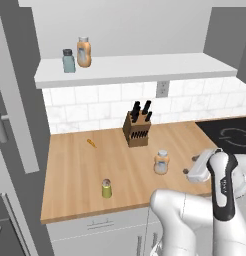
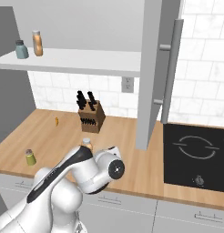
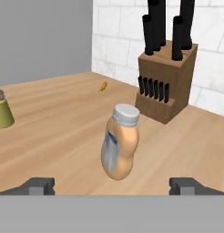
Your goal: Put the shaker and condiment bottle from the counter next to their counterparts in the cabinet.
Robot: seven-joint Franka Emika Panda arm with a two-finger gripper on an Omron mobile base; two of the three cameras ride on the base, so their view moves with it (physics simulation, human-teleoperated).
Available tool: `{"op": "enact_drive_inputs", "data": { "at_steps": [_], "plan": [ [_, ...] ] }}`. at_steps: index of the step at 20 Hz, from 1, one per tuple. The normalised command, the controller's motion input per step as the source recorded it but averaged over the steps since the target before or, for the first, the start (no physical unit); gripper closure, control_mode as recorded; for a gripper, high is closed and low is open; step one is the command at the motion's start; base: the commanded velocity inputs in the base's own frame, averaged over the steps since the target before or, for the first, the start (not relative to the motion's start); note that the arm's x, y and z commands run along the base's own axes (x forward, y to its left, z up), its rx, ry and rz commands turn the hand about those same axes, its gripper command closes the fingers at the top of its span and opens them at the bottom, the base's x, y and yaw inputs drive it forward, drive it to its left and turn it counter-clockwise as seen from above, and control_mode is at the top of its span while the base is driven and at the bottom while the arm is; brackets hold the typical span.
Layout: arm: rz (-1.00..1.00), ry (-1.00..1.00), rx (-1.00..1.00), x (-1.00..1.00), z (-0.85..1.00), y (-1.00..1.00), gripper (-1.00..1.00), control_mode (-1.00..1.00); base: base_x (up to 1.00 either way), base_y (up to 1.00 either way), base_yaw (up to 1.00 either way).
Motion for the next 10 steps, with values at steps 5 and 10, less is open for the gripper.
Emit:
{"op": "enact_drive_inputs", "data": {
  "at_steps": [5,10],
  "plan": [
    [0.00,0.00,0.03,0.02,-0.11,0.35,-1.00,-1.00,0.00,0.00,0.00],
    [0.00,-0.04,0.00,0.01,-0.18,0.23,-1.00,-1.00,0.00,0.00,0.00]
  ]
}}
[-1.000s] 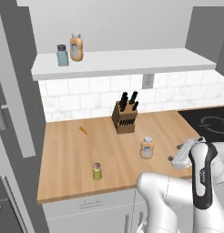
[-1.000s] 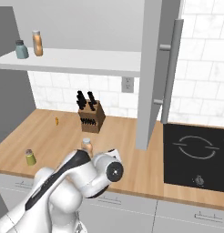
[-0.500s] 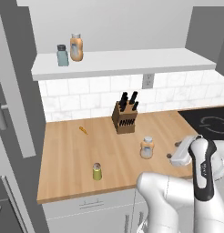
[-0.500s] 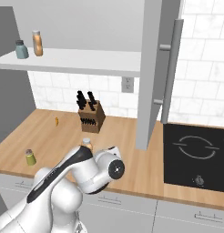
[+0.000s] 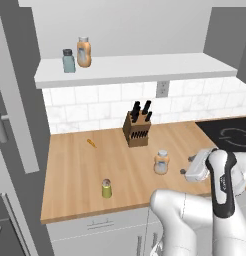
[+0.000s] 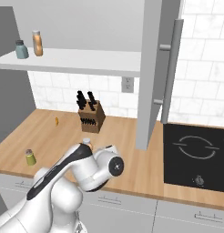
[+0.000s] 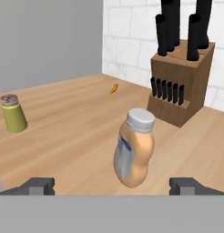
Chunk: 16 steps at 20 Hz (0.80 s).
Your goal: Put the shaker and condiment bottle from the counter next to their counterparts in the cabinet.
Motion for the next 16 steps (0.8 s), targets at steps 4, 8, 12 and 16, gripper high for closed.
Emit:
{"op": "enact_drive_inputs", "data": {
  "at_steps": [4,8,12,16],
  "plan": [
    [0.00,-0.10,0.00,0.09,-0.25,0.25,-1.00,-1.00,0.00,0.00,0.00],
    [0.00,-0.07,0.00,0.18,-0.33,0.36,-1.00,-1.00,0.00,0.00,0.00],
    [0.00,0.00,0.00,0.22,-0.34,0.46,-1.00,-1.00,0.00,0.00,0.00],
    [-0.06,0.00,0.00,0.19,-0.18,0.41,-1.00,-1.00,0.00,0.00,0.00]
  ]
}}
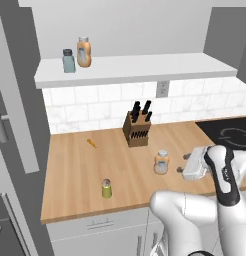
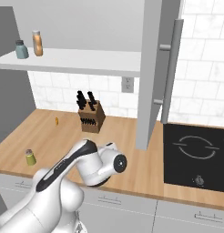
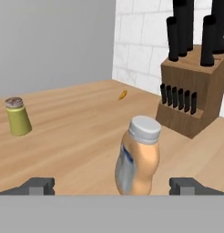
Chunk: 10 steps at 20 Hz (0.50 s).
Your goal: Put the shaker and condiment bottle from the counter next to their counterparts in the cabinet.
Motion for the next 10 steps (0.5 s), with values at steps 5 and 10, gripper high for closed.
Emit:
{"op": "enact_drive_inputs", "data": {
  "at_steps": [5,10],
  "plan": [
    [-0.14,0.00,0.00,0.07,-0.06,0.28,-1.00,-1.00,0.00,0.00,0.00],
    [-0.16,0.00,0.00,0.00,-0.19,0.39,-1.00,-1.00,0.00,0.00,0.00]
  ]
}}
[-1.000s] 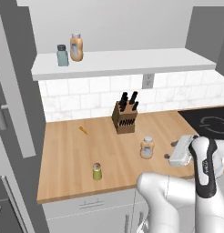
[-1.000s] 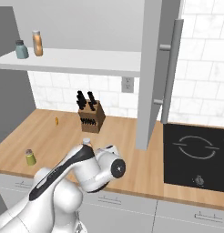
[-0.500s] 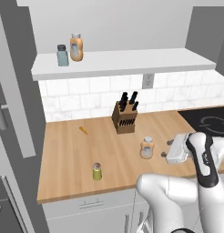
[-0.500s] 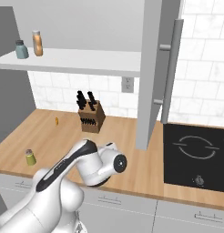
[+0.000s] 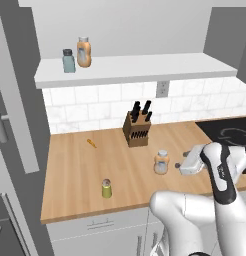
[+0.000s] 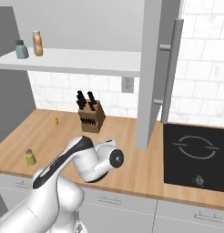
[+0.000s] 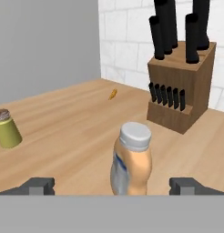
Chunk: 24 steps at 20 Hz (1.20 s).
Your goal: Put the shaker and condiment bottle from the counter next to their counterparts in the cabinet.
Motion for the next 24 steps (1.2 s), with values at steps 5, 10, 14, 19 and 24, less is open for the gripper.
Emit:
{"op": "enact_drive_inputs", "data": {
  "at_steps": [5,10,14,19,24],
  "plan": [
    [-0.11,0.00,0.00,0.00,-0.35,0.39,-1.00,-1.00,0.00,0.00,0.00],
    [-0.05,-0.01,0.00,0.02,-0.53,0.37,-1.00,-1.00,0.00,0.00,0.00],
    [-0.02,-0.06,0.00,0.04,-0.49,0.31,-1.00,-1.00,0.00,0.00,0.00],
    [-0.02,-0.07,0.00,0.02,-0.44,0.35,-1.00,-1.00,0.00,0.00,0.00],
    [-0.04,-0.03,0.00,0.02,-0.40,0.45,-1.00,-1.00,0.00,0.00,0.00]
  ]
}}
